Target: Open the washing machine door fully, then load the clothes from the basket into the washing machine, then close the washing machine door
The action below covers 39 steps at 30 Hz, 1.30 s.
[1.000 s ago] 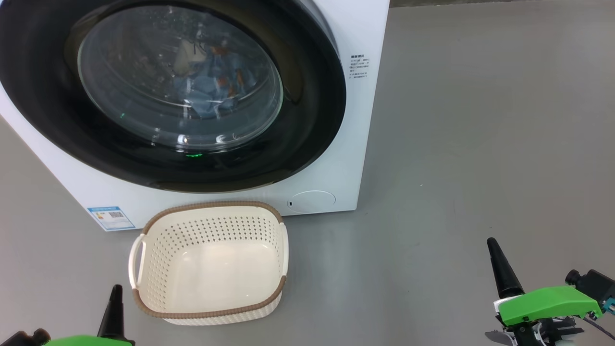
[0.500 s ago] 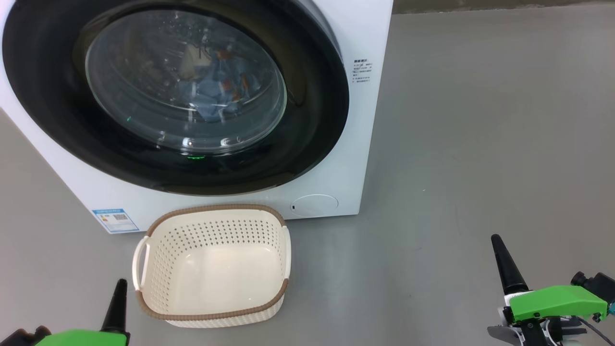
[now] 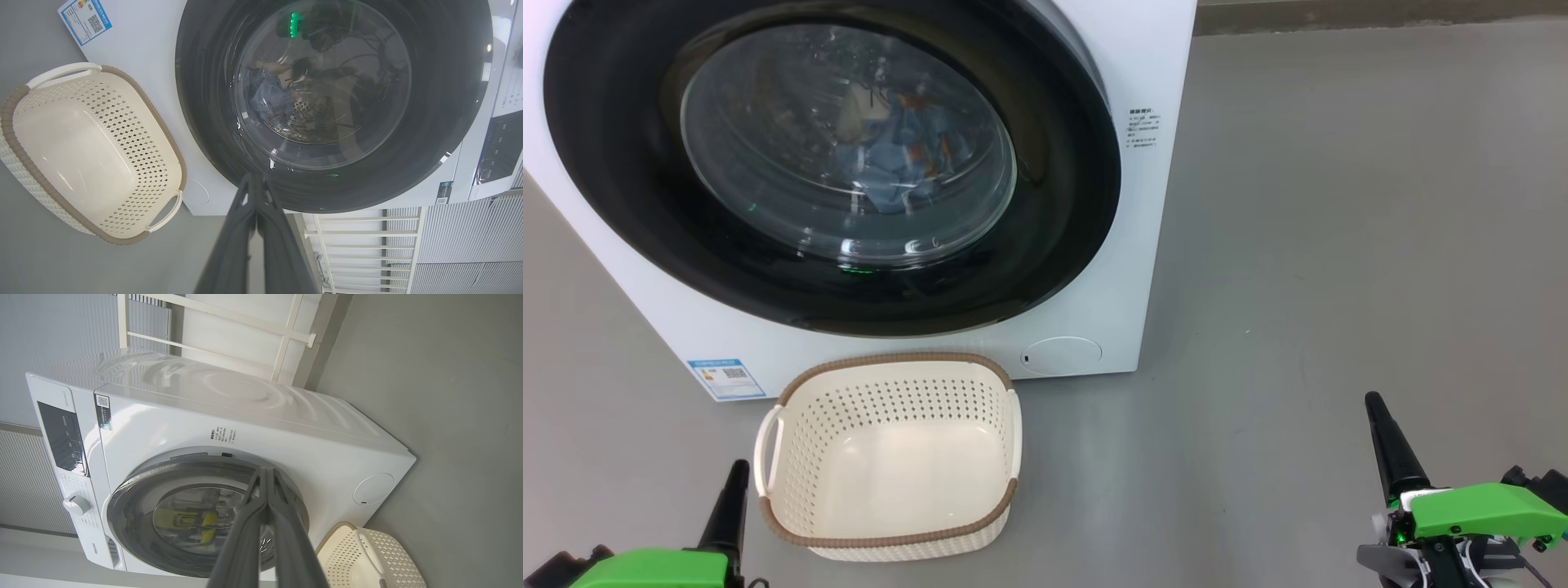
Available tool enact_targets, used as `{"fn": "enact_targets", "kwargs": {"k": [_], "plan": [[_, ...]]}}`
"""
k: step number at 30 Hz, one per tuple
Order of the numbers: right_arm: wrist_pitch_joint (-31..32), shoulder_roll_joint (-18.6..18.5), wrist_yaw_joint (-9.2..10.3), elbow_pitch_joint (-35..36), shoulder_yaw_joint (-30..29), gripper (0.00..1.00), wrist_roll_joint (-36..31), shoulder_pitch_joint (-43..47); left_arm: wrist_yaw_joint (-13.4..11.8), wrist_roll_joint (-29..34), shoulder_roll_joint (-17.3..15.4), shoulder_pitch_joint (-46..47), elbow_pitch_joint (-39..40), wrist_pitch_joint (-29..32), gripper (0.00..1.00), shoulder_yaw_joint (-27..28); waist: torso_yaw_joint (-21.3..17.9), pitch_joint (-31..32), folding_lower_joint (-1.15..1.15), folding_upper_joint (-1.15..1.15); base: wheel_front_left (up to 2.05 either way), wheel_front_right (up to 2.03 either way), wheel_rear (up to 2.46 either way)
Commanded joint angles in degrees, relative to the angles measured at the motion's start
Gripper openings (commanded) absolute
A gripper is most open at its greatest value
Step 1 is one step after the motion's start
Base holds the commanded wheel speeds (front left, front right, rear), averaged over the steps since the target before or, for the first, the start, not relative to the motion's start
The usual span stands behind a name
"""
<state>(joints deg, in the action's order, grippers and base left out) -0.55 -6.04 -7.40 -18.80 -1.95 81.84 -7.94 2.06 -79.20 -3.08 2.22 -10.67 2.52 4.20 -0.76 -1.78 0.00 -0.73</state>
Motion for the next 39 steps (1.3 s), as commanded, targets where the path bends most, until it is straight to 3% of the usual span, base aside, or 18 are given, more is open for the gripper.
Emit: {"fn": "enact_targets", "kwargs": {"k": [1,21,39], "plan": [[0.34,-0.81,-0.08,1.91,1.08,0.0,1.91,-0.29,-0.26,-1.62,-0.58,2.63,1.97,0.43,0.0,1.85,0.06,0.1,0.0,0.0,0.0,0.0,0.0],[1.49,-2.43,-0.09,3.67,2.55,0.0,16.69,-0.07,-1.35,-12.89,0.2,3.88,3.36,3.88,0.0,2.51,0.73,1.28,0.0,0.0,0.0,0.0,0.0],[-0.24,-4.08,-0.09,4.07,4.74,0.0,18.64,0.02,-1.35,-12.89,0.2,3.87,3.38,3.88,0.0,2.51,0.73,1.27,0.0,0.0,0.0,0.0,0.0]]}}
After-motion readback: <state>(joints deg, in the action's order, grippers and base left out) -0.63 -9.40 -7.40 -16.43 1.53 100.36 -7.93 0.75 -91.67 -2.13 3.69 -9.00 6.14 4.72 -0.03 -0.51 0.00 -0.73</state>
